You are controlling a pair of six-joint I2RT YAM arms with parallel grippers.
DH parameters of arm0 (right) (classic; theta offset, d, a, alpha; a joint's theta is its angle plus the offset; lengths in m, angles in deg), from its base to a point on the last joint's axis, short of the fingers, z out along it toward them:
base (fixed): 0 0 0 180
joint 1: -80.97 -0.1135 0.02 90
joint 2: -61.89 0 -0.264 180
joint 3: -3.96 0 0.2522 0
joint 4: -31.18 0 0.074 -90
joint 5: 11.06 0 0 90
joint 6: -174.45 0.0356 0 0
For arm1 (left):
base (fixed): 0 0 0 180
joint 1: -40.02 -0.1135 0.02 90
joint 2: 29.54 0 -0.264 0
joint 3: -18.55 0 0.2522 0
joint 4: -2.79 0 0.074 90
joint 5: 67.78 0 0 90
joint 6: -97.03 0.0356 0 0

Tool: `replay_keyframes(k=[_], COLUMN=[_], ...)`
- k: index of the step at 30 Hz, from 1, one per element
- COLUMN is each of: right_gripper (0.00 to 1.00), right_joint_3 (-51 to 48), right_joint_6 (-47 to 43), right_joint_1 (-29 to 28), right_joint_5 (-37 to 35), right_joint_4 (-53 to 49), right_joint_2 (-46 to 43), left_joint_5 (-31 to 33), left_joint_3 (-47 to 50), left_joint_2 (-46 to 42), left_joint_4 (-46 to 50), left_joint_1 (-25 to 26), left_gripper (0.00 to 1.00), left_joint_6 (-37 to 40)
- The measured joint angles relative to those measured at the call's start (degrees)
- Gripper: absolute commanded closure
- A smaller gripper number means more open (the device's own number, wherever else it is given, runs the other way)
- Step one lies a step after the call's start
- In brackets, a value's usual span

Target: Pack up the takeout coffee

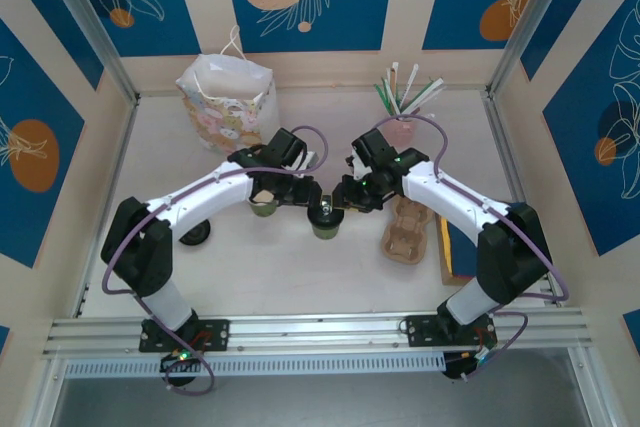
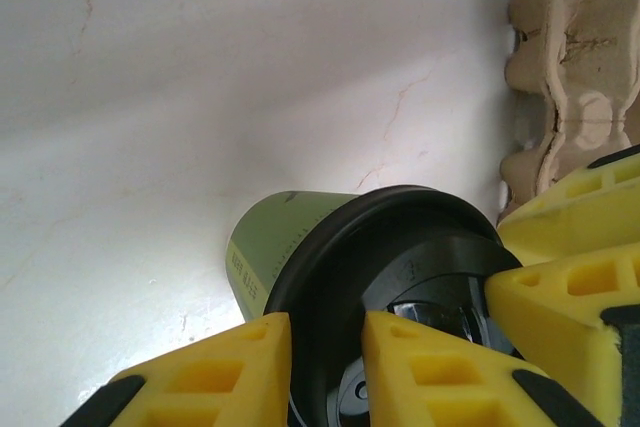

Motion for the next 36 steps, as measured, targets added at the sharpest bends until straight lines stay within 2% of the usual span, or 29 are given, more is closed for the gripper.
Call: replay_keyframes(k=[6,11,25,36], right_gripper=[0.62,0.54,0.52,0.53], right_joint_3=[2.5,4.0,2.2,0.0], right_joint_6=[-0.2,-0.2,0.9,1.7], right_joint_1=[-0.6,-0.6,-2.9,-4.0], right_joint_5=[-0.6,-0.7,-0.6,-0.4], right_joint_4=[-2.6,-4.1,-4.8,-4.3], right_joint_2=[1.3,1.4,-1.2,-1.2], left_joint_5=[0.3,0.3,-0.4,-1.7], left_joint_3=[-4.2,-7.1,0.4,2.5], left_joint_2=[1.4,1.1,-5.4,-5.7], left_joint_4=[5.0,6.0,6.9,6.3], left_joint_1=[0.2,0.2,0.3,1.6], left_gripper=[0.68,0.65,0.69,0.69], left_joint_6=[-0.2,-0.7,-3.5,-4.8])
